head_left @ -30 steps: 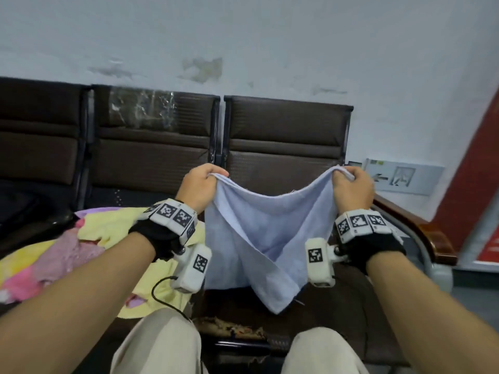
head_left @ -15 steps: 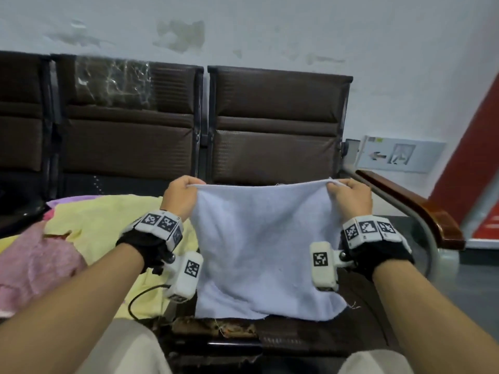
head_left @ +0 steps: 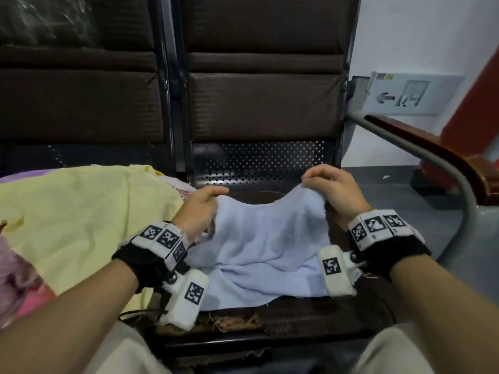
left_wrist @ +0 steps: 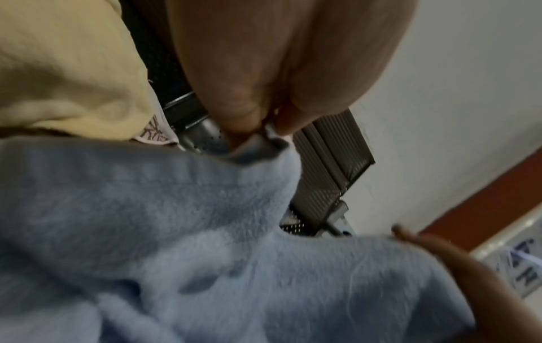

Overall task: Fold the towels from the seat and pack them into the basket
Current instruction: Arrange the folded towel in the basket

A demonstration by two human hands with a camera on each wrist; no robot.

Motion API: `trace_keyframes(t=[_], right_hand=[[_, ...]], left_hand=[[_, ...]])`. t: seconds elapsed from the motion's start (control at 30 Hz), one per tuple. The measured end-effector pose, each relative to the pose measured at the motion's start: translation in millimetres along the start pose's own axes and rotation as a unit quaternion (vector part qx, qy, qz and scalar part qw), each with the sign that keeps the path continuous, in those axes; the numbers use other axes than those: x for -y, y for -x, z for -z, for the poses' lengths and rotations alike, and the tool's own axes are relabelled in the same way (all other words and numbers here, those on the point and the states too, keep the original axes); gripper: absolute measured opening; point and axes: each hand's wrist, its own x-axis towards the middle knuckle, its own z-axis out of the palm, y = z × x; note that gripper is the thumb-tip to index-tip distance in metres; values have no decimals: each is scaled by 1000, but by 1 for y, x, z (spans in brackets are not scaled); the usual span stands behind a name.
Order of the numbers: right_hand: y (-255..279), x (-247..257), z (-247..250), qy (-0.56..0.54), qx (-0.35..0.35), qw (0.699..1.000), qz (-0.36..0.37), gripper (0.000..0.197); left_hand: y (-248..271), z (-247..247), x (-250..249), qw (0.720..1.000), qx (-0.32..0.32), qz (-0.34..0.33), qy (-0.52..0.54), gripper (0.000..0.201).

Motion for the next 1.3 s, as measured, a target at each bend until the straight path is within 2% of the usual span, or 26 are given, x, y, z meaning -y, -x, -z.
trace_keyframes(t=[0.07,0.17,0.23,0.27,0.33,0.4,0.43,0.47,0.5,0.6,0.67,0.77,0.83,0.9,0.97,1.03,1.13,1.23,1.3], right_hand=[[2,5,-8,-47,67,996,-24,11],[6,6,-12,-157,195,965,-84,17],[8,1,-15,-172,224,956,-84,25],[10,-1,-17,-128,215,966,-70,24],[15,-5,-21,67,184,981,3,16],[18,-6,-24,273,177,941,90,11],[20,-3,-27,322,182,920,129,9],[21,1,-31,325,185,914,159,7],[22,6,-37,300,181,920,176,4],[26,17,-55,195,156,953,174,8],[28,15,-62,206,157,950,173,10],[27,4,-67,272,166,933,168,14],[21,-1,-69,276,143,938,153,17],[17,-5,-72,268,127,944,146,19],[14,-7,-75,254,118,949,143,23],[12,-11,-76,234,114,956,136,31],[12,-15,-71,217,168,958,88,31],[16,-18,-55,305,254,913,92,20],[16,-17,-45,394,268,870,125,28]], left_hand=[[4,-5,3,1000,23,-18,-4,32],[2,-5,4,999,18,-39,-14,32],[3,-4,5,999,20,-47,-13,36],[4,-4,6,998,23,-50,-19,38],[6,-3,8,997,31,-57,-32,37],[7,-4,8,997,36,-58,-26,34],[8,-5,8,997,37,-61,-17,34],[8,-6,7,997,39,-66,-6,34],[9,-7,5,996,41,-74,5,34],[14,-13,-1,991,62,-102,59,30],[16,-18,-5,988,69,-108,82,27],[14,-21,-8,985,72,-53,149,26],[11,-21,-11,966,104,2,238,32],[9,-19,-12,959,119,7,257,30],[8,-20,-9,969,125,-24,213,25],[7,-20,-5,981,118,-59,142,31],[8,-17,0,991,80,-100,49,33],[7,-12,1,994,12,-110,-20,29],[8,-7,-1,992,-17,-120,-39,27]])
